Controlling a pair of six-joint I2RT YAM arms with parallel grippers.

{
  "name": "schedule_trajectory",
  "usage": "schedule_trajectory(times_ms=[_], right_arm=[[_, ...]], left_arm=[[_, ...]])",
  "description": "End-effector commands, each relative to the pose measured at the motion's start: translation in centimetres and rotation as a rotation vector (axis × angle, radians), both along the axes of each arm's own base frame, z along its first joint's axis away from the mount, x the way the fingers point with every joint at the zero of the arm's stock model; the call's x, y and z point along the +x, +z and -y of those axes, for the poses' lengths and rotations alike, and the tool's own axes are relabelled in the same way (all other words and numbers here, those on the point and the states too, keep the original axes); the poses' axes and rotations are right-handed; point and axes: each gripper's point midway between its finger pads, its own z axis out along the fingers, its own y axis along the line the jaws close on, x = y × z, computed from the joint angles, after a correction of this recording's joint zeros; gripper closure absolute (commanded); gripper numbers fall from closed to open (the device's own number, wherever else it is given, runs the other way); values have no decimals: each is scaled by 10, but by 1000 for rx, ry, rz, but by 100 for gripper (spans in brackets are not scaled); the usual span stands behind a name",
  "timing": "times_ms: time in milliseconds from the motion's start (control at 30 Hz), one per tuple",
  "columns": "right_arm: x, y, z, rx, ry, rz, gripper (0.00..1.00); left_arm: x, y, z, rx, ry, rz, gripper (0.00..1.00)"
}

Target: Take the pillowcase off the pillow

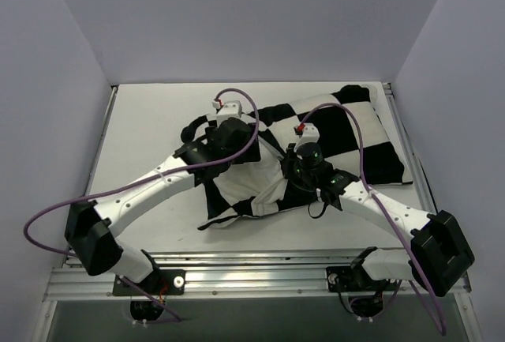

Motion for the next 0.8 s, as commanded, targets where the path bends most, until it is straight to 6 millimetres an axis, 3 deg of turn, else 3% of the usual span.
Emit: schedule_trajectory(times_ms=[0,133,167,233,267,300,367,400,500,533,567,600,633,700,767], right_arm=[[-11,-19,-2,-16,20,-50,100],[-11,-23,1,-25,8,-55,100],[-11,-26,4,-33,1,-59,100],[-11,-31,8,-48,-14,-70,100],[-11,-33,11,-53,-22,-75,100],[-10,-38,16,-59,-37,-85,100],[-9,-42,23,-59,-60,-100,100],[-6,-45,30,-58,-81,-110,100],[-2,-46,42,-35,-120,-132,100],[-1,-46,45,-28,-128,-137,100],[-1,-47,47,-16,-131,-151,100],[0,-45,50,-5,-139,-152,100],[3,-43,57,4,-159,-157,100],[3,-39,61,31,-164,-161,100],[4,-35,62,49,-162,-161,100]], left_arm=[[10,-13,-7,143,59,5,8],[11,-33,-12,245,89,-30,22],[11,-37,-19,268,112,-32,38],[6,-39,-30,289,135,-37,53],[3,-32,-36,277,142,-24,67],[-1,-39,-46,298,159,-28,73],[-6,-34,-62,281,183,-20,84],[-12,-46,-72,297,191,-43,87],[-21,-55,-98,257,233,-88,96],[-30,-72,-110,276,243,-122,97],[-32,-68,-122,239,275,-116,98],[-35,-71,-128,213,291,-121,98],[-46,-88,-136,211,283,-159,98],[-50,-86,-144,120,307,-147,98],[-63,-102,-144,64,280,-188,98]])
